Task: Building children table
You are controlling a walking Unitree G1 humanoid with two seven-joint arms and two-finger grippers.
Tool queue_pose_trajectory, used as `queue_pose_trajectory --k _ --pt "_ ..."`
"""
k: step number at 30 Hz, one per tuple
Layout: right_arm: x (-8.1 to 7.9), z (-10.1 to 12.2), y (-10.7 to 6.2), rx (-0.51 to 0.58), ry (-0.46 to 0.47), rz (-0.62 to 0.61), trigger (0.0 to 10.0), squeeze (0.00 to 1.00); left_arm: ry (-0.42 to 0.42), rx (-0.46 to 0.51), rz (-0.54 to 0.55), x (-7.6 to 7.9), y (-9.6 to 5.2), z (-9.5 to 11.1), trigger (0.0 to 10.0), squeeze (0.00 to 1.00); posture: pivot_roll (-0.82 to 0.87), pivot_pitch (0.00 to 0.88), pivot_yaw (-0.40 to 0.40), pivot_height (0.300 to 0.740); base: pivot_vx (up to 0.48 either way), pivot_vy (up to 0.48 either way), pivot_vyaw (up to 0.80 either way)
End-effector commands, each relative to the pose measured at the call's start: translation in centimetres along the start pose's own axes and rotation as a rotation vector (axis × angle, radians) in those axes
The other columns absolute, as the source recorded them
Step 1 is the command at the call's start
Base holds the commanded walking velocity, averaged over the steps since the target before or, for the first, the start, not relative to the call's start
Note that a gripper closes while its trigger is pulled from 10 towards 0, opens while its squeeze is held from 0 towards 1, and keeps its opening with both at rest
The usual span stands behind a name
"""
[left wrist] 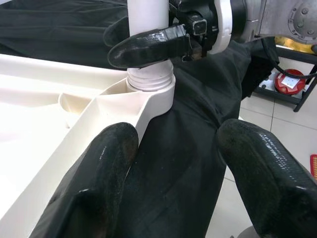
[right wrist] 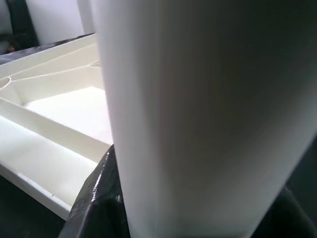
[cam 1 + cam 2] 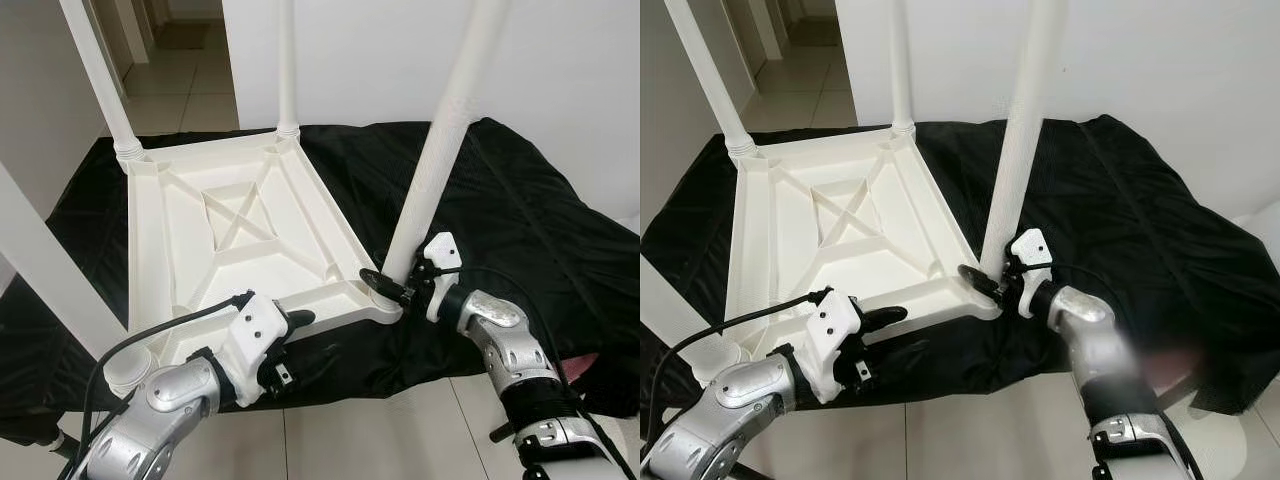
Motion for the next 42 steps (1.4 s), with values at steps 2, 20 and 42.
queue_pose_trajectory --k 2,20,42 --pt "0.4 -1.3 0.1 -0.06 0.006 -0.104 10.0 0.0 0.003 -0.017 0.009 0.0 0.0 -0.3 10.0 0.0 0.01 0.039 0.014 0.74 0.0 0.0 0.0" --pt "0.3 -1.9 -0.4 -0.04 0.1 -0.501 10.0 0.0 0.043 -0.021 0.047 -0.9 0.2 -0.5 10.0 0.0 0.01 0.039 0.015 0.74 0.0 0.0 0.0" --pt "-1.9 -1.2 -0.8 0.031 0.237 -0.826 10.0 0.08 0.118 -0.026 0.168 -3.1 -0.1 -0.4 10.0 0.0 0.02 0.029 -0.016 0.74 0.0 0.0 0.0"
Point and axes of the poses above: a point about 5 cm out from each wrist's last joint towards the gripper, its own y axis pointing out of the wrist towards the gripper, its own z axis along the axis of the wrist's last joint, x = y × z, the point moved 5 cm from there along y, pointing out of the wrist towards the gripper, and after that the axes turned 1 degree about y, right-handed, at the moved point
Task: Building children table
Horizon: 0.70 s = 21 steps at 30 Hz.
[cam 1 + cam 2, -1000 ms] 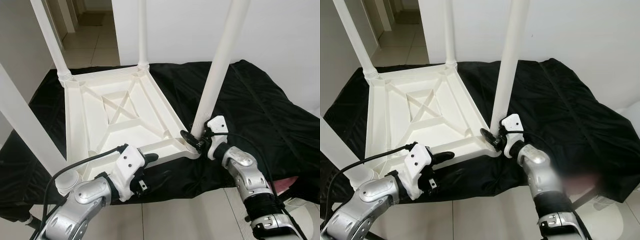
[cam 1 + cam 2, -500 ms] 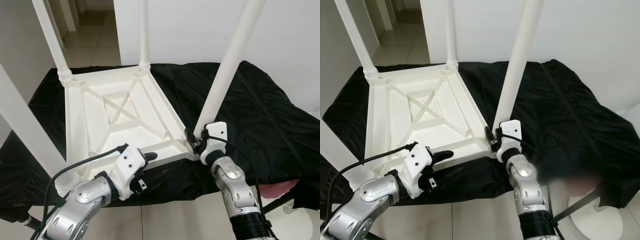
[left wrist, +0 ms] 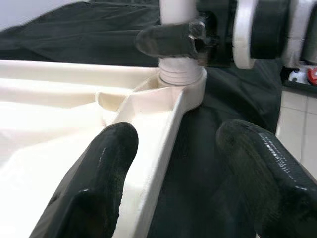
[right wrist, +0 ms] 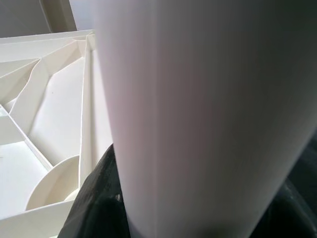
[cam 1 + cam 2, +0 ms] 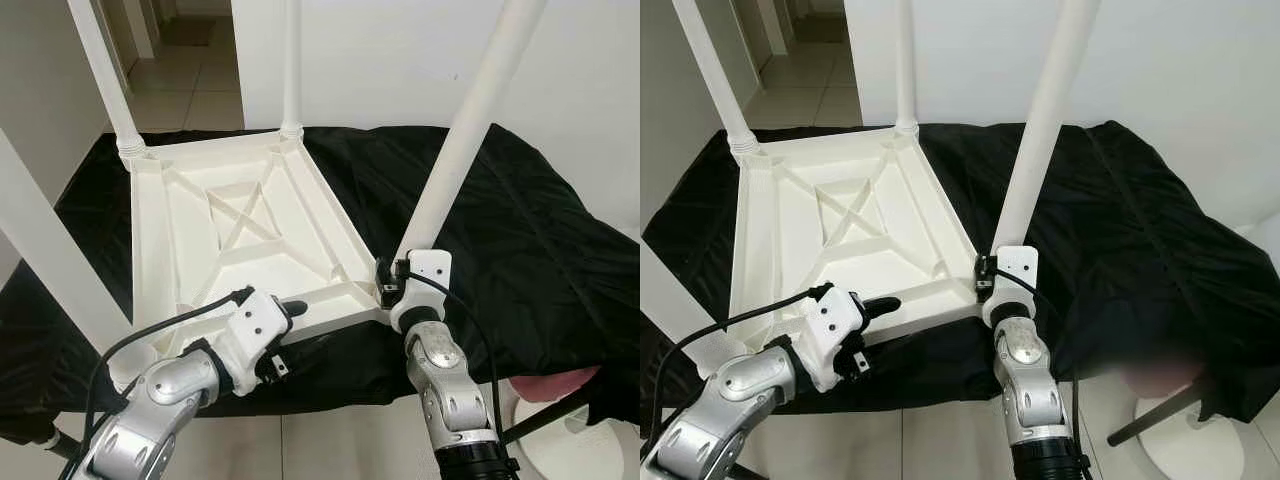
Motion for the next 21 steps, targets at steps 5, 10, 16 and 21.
queue_pose_trajectory --k 5,10,16,21 --pt "0.2 -0.8 -0.8 -0.011 0.06 0.001 10.0 1.0 0.03 -0.018 0.083 -0.8 0.1 -0.5 10.0 0.0 0.03 0.02 -0.028 0.74 0.0 0.0 0.0" --pt "0.9 -0.8 -1.4 0.01 0.038 0.052 10.0 1.0 0.018 -0.018 0.089 -0.7 0.1 -0.6 10.0 0.0 0.04 0.013 -0.033 0.74 0.0 0.0 0.0" --pt "1.8 -1.6 -1.9 0.008 0.002 0.156 10.0 0.0 -0.003 -0.033 0.065 0.2 0.2 -1.2 10.0 0.0 0.03 0.007 -0.032 0.74 0.0 0.0 0.0" --pt "2.7 -2.0 -1.8 -0.003 -0.037 0.191 10.0 0.0 0.009 -0.037 0.047 0.7 0.6 -1.3 10.0 0.0 0.02 0.001 -0.028 0.74 0.0 0.0 0.0"
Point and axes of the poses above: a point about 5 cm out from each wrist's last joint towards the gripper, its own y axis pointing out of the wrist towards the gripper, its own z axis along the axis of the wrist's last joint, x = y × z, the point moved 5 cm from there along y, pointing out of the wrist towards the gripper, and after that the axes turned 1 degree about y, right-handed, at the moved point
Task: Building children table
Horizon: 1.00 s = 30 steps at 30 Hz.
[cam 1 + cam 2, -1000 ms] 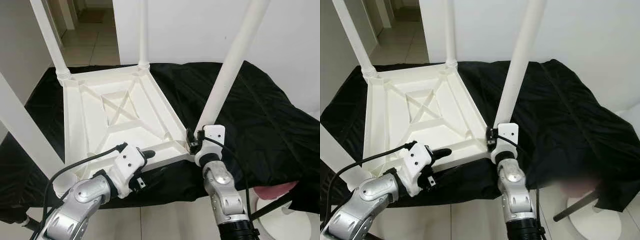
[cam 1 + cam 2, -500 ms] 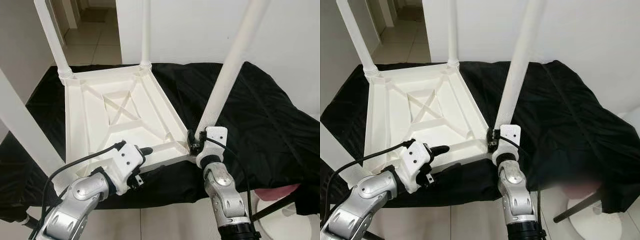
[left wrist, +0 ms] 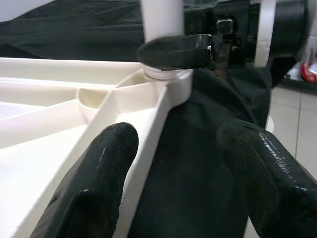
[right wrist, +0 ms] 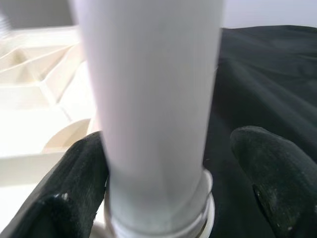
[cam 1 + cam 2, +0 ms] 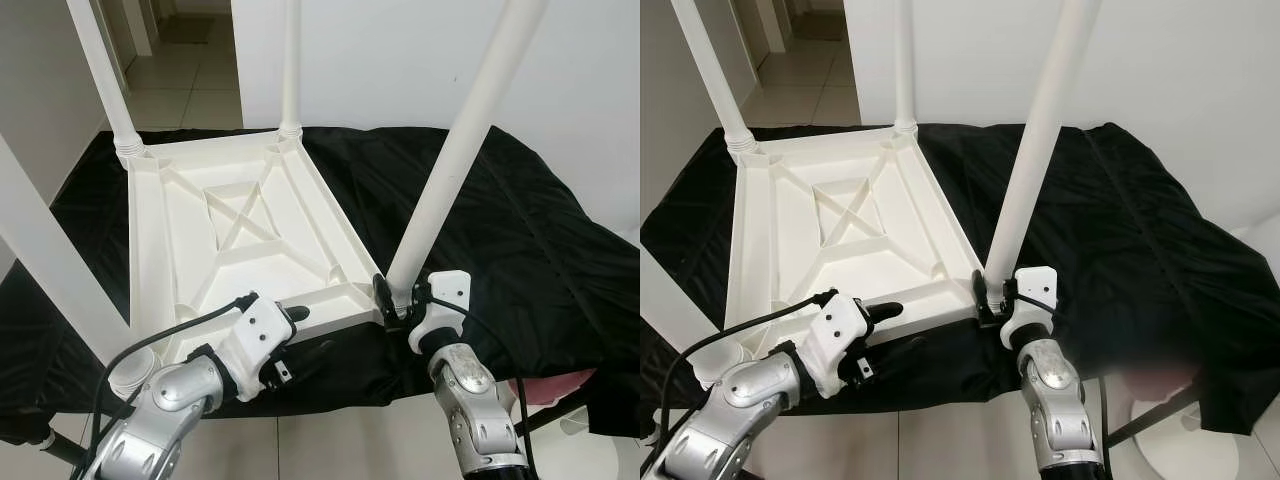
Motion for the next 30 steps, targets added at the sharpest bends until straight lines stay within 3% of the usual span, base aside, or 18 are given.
queue_pose_trajectory --k 1,9,13,15,17,18,19,20,21,22,23,26,27,30 --pt "0.6 -0.3 -0.1 -0.005 0.0 0.015 10.0 0.0 0.018 -0.024 0.059 -0.5 0.2 -0.6 10.0 0.0 0.02 0.0 -0.024 0.74 0.0 0.0 0.0" --pt "0.2 0.5 1.0 0.012 -0.085 0.243 10.0 0.0 0.031 -0.034 0.042 -1.0 0.5 -0.7 10.0 0.0 0.01 0.0 -0.007 0.74 0.0 0.0 0.0" --pt "0.3 0.7 1.4 0.011 -0.106 0.284 10.0 0.0 0.033 -0.035 0.041 -1.1 0.6 -0.7 10.0 0.0 0.01 0.0 -0.006 0.74 0.0 0.0 0.0" --pt "0.3 0.7 1.9 0.002 -0.127 0.33 8.7 0.0 0.033 -0.036 0.04 -1.1 0.6 -0.7 10.0 0.0 0.01 0.0 -0.004 0.74 0.0 0.0 0.0" --pt "0.2 0.7 2.1 -0.003 -0.14 0.355 8.7 0.0 0.033 -0.036 0.04 -1.1 0.6 -0.6 10.0 0.0 0.01 0.0 -0.004 0.74 0.0 0.0 0.0" --pt "0.2 0.6 2.3 -0.013 -0.149 0.389 7.0 0.0 0.034 -0.036 0.037 -1.0 0.6 -0.6 10.0 0.0 0.01 0.0 -0.004 0.74 0.0 0.0 0.0" --pt "0.2 0.6 2.3 -0.013 -0.149 0.389 7.0 0.0 0.034 -0.036 0.037 -1.0 0.6 -0.6 10.0 0.0 0.01 0.0 -0.004 0.74 0.0 0.0 0.0" --pt "0.2 0.4 2.5 -0.023 -0.16 0.413 4.9 0.0 0.034 -0.036 0.036 -1.0 0.6 -0.6 10.0 0.0 0.02 0.0 -0.004 0.74 0.0 0.0 0.0" --pt "0.2 0.2 2.6 -0.034 -0.166 0.435 3.9 0.0 0.033 -0.036 0.036 -1.0 0.6 -0.6 10.0 0.0 0.02 0.0 -0.004 0.74 0.0 0.0 0.0" --pt "0.2 0.2 2.6 -0.034 -0.166 0.435 3.9 0.0 0.033 -0.036 0.036 -1.0 0.6 -0.6 10.0 0.0 0.02 0.0 -0.004 0.74 0.0 0.0 0.0" --pt "0.2 -0.1 2.7 -0.053 -0.173 0.457 1.6 0.0 0.032 -0.037 0.036 -1.0 0.6 -0.6 10.0 0.0 0.02 0.0 -0.004 0.74 0.0 0.0 0.0" --pt "0.3 -0.3 2.8 -0.059 -0.174 0.464 1.6 0.0 0.032 -0.037 0.037 -1.0 0.6 -0.6 10.0 0.0 0.02 0.0 -0.004 0.74 0.0 0.0 0.0" --pt "0.3 -0.5 2.8 -0.069 -0.172 0.475 0.0 0.0 0.032 -0.038 0.038 -1.0 0.5 -0.6 10.0 0.0 0.03 0.0 -0.005 0.74 0.0 0.0 0.0" --pt "0.2 -1.0 2.6 -0.083 -0.164 0.49 0.0 0.0 0.032 -0.038 0.041 -1.1 0.5 -0.5 10.0 0.0 0.03 0.0 -0.005 0.74 0.0 0.0 0.0"
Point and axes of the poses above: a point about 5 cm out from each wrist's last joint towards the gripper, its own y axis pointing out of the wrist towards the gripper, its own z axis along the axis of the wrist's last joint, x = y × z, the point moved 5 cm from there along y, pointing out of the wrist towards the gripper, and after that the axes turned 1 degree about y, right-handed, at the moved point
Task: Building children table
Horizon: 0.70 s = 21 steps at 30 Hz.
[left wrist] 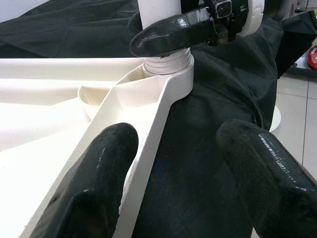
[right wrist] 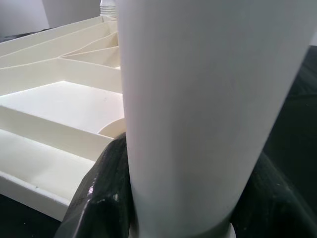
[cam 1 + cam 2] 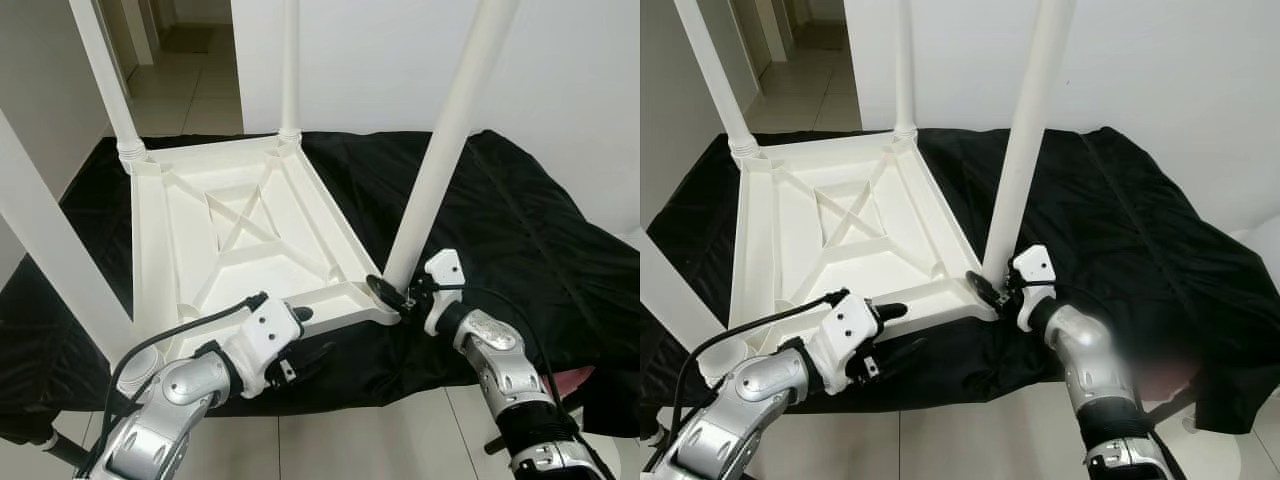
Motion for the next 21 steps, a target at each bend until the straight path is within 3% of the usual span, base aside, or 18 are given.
queue_pose_trajectory --k 1,3,5,15,21 --pt "-0.08 -1.18 -0.46 -0.053 -0.021 0.018 0.0 0.0 0.007 -0.01 0.041 -0.46 -0.09 0.0 10.0 0.0 0.03 0.004 -0.004 0.74 0.0 0.0 0.0" --pt "-0.07 -1.36 -0.64 -0.049 -0.004 0.008 0.0 0.0 0.001 -0.011 0.048 -0.47 -0.18 -0.06 10.0 0.0 0.03 0.004 -0.006 0.74 0.0 0.0 0.0" --pt "-0.08 -1.4 -0.74 -0.047 0.008 -0.009 10.0 0.0 -0.001 -0.011 0.046 -0.38 -0.11 -0.05 10.0 0.0 0.03 0.004 -0.006 0.74 0.0 0.0 0.0" --pt "-0.64 -0.91 -0.46 -0.025 0.069 -0.111 10.0 0.0 -0.002 -0.009 0.032 -0.32 -0.07 0.03 10.0 0.0 0.02 0.014 0.0 0.74 0.0 0.0 0.0" --pt "-0.83 -0.91 -0.43 -0.028 0.1 -0.28 10.0 0.0 -0.008 -0.003 0.025 -0.23 0.27 0.12 10.0 0.0 0.0 0.018 0.002 0.74 0.0 0.0 0.0"
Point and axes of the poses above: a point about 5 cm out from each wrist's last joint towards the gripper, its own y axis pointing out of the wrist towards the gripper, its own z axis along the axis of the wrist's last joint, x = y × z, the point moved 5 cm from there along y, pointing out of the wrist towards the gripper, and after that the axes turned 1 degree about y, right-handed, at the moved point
